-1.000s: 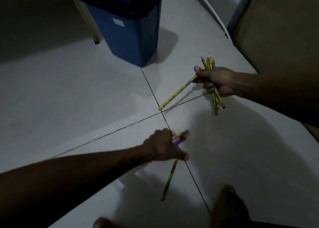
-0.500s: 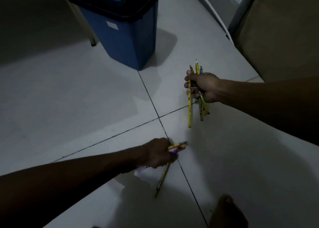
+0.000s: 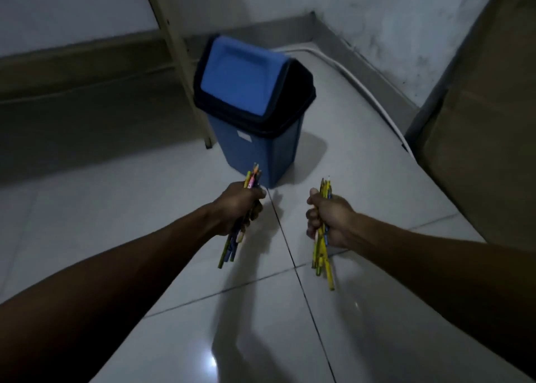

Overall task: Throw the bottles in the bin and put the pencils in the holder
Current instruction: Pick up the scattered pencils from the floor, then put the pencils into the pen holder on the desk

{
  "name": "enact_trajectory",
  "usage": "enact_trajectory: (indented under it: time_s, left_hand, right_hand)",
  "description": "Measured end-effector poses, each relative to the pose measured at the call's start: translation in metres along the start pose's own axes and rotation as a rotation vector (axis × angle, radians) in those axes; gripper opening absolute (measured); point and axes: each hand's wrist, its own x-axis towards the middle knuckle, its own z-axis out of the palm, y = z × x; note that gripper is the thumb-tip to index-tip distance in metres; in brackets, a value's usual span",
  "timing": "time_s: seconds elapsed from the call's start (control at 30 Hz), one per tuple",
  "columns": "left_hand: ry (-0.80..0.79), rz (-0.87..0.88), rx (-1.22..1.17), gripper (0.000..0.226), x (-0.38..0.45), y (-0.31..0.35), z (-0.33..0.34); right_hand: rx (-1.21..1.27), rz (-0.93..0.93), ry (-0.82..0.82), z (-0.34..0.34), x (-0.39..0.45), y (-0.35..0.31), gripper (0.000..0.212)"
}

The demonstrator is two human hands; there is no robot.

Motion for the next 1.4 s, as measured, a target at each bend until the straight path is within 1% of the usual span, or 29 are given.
enact_trajectory:
  time_s: [0.1, 0.17, 0.23, 0.33, 0.47, 0.6, 0.73, 0.97, 1.07, 1.17, 1.23, 1.4]
  left_hand:
    - [0.090, 0.000, -0.060, 0.017, -0.006, 0.022, -0.015]
    - [0.089, -0.013, -0.090, 0.017, -0.017, 0.038, -0.024]
    - [0.063, -0.033, -0.173, 0.012, -0.036, 0.060, -0.035]
    - [0.066, -0.033, -0.260, 0.010, -0.073, 0.094, -0.055]
    - [0.134, -0.050, -0.390, 0.019, -0.131, 0.159, -0.090]
    - [0.187, -0.102, -0.498, 0.020, -0.203, 0.236, -0.124]
    - [0.204, -0.135, -0.570, 0.019, -0.281, 0.316, -0.165]
    - [0.216, -0.066, -0.760, 0.024, -0.395, 0.465, -0.262]
    - [0.239, -0.025, -0.777, 0.023, -0.429, 0.519, -0.307]
    - [0.267, 0.021, -0.813, 0.022, -0.452, 0.560, -0.347]
    - [0.278, 0.051, -0.825, 0.023, -0.464, 0.582, -0.369]
    - [0.305, 0.119, -0.860, 0.023, -0.481, 0.618, -0.404]
  right_hand:
    - [-0.114, -0.077, -0.059, 0.022, -0.020, -0.015, 0.024]
    - [-0.179, -0.105, -0.108, 0.038, -0.036, -0.029, 0.024]
    - [-0.205, -0.091, -0.132, 0.053, -0.059, -0.048, 0.022]
    - [-0.154, -0.031, -0.137, 0.075, -0.102, -0.079, 0.022]
    - [-0.086, 0.006, -0.138, 0.107, -0.181, -0.142, 0.021]
    - [-0.085, -0.002, -0.117, 0.139, -0.273, -0.217, 0.021]
    - [-0.104, -0.008, -0.087, 0.174, -0.371, -0.296, 0.009]
    - [-0.066, -0.034, -0.079, 0.240, -0.504, -0.420, 0.008]
    - [-0.054, -0.067, -0.091, 0.272, -0.543, -0.462, 0.016]
    - [-0.081, -0.120, -0.114, 0.302, -0.569, -0.493, 0.013]
    - [-0.093, -0.151, -0.144, 0.323, -0.581, -0.511, 0.016]
    - [-0.081, -0.192, -0.192, 0.367, -0.600, -0.549, 0.018]
